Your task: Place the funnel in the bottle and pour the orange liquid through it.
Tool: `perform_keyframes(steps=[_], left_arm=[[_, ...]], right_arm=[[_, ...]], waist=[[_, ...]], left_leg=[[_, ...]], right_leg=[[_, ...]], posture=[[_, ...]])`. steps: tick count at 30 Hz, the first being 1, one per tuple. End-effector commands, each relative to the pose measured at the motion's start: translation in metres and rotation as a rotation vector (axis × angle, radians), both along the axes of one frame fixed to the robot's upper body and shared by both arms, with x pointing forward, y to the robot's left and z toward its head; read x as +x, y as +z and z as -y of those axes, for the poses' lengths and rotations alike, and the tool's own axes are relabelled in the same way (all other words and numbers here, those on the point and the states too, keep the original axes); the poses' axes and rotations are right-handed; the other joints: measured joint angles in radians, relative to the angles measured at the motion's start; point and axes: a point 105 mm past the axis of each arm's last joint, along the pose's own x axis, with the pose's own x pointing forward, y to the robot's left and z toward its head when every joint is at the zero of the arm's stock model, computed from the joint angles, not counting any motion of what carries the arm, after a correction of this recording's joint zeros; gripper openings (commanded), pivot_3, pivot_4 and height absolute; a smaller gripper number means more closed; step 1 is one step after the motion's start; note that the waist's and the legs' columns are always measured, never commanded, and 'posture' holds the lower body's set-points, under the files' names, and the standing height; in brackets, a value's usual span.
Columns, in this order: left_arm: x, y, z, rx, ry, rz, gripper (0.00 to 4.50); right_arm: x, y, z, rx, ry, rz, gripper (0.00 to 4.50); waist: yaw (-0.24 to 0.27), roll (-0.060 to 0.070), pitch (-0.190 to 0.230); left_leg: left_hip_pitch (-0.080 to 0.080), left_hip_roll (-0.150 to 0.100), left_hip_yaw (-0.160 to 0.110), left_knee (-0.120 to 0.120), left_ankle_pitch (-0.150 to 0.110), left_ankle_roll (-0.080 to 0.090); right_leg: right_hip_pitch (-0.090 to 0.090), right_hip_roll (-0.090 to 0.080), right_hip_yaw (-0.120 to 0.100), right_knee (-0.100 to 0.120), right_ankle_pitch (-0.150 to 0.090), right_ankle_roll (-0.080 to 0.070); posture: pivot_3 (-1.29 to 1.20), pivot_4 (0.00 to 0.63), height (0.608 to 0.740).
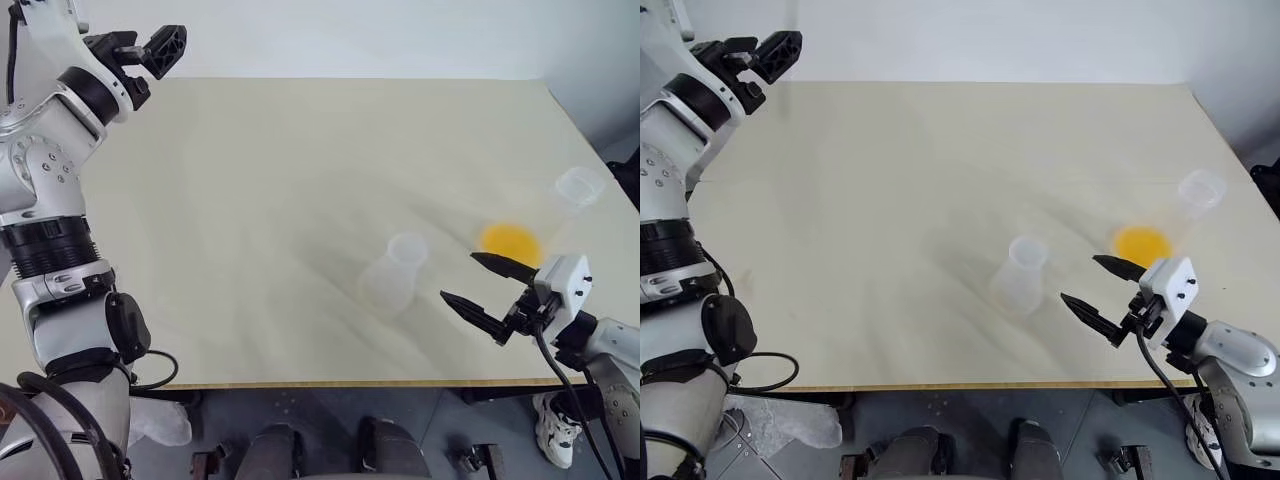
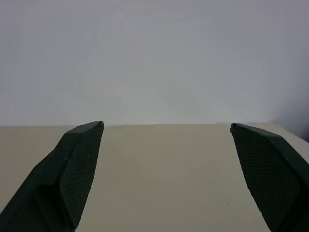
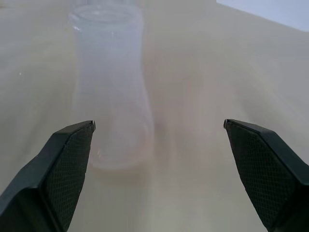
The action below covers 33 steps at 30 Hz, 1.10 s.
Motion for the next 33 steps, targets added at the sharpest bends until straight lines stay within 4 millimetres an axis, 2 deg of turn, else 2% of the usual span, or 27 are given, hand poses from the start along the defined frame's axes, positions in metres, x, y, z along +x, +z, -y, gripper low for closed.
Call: perform_keyframes(steps=[1,2,4,8,11,14,19,26,33], left_arm=[[-0.017,0.024,-0.003,0.079,-0.021,0.124,4.46],[-0.021,0.017,-0.005,0.095,-0.043,0.122,4.46],[-0.037,-0.014,-0.013,0.158,-0.090,0.088,4.46],[-0.061,-0.062,-0.029,0.235,-0.123,0.003,4.46],[-0.078,-0.103,-0.060,0.291,-0.052,-0.065,4.46],[-0.094,-0.130,-0.087,0.300,0.012,-0.124,4.46],[-0.118,-0.153,-0.122,0.239,0.119,-0.169,4.46],[-0.161,-0.179,-0.125,0.209,0.124,-0.236,4.46],[-0.188,-0.195,-0.148,0.178,0.234,-0.284,4.46]], right_arm=[[0.000,0.007,0.001,0.005,-0.004,0.037,4.50],[-0.001,0.007,0.001,0.006,-0.003,0.036,4.50],[-0.004,0.006,0.002,0.001,-0.003,0.025,4.50],[-0.007,0.006,0.003,-0.001,-0.005,0.021,4.50],[-0.007,0.006,0.004,-0.003,-0.004,0.017,4.50],[-0.006,0.005,0.003,-0.004,0.000,0.014,4.50],[-0.006,0.005,0.001,0.001,0.012,0.008,4.50],[-0.007,0.004,0.001,0.003,0.029,-0.004,4.50],[-0.013,0.011,-0.005,0.008,0.084,-0.009,4.50]], waist=[[-0.002,0.000,0.000],[-0.006,0.000,0.000],[-0.015,0.002,-0.001],[-0.030,0.001,-0.001],[-0.028,-0.001,0.001],[-0.028,-0.001,0.001],[-0.010,-0.001,0.001],[-0.017,-0.001,0.001],[-0.016,-0.001,0.001]], left_leg=[[0.000,0.000,0.000,0.000,0.000,0.000],[0.000,0.000,0.000,0.000,0.000,0.000],[0.001,0.000,0.000,-0.001,0.000,-0.001],[0.002,0.002,0.000,-0.002,-0.002,-0.003],[0.001,0.003,0.000,-0.001,-0.002,-0.003],[0.002,0.002,0.001,-0.001,-0.002,-0.003],[0.001,0.001,-0.001,0.000,-0.003,-0.002],[0.002,0.002,-0.001,-0.001,-0.004,-0.002],[0.002,0.002,-0.002,-0.001,-0.004,-0.001]], right_leg=[[0.000,0.000,0.000,0.000,0.000,0.000],[0.000,0.000,0.000,0.000,0.000,0.000],[0.000,0.000,0.000,0.000,0.000,0.000],[-0.001,0.001,0.001,0.001,0.000,0.000],[-0.001,0.002,0.001,0.001,-0.001,-0.001],[-0.001,0.001,0.002,0.001,-0.001,-0.001],[0.001,-0.001,0.001,0.000,0.000,-0.001],[0.000,-0.001,0.003,0.000,0.000,-0.001],[0.001,-0.002,0.007,0.000,-0.001,-0.001]], posture=[[0.00,0.150,0.740],[0.00,0.150,0.740],[0.00,0.150,0.740],[0.00,0.150,0.740],[0.00,0.150,0.740],[0.00,0.150,0.740],[0.00,0.150,0.740],[0.00,0.150,0.740],[0.00,0.150,0.740]])
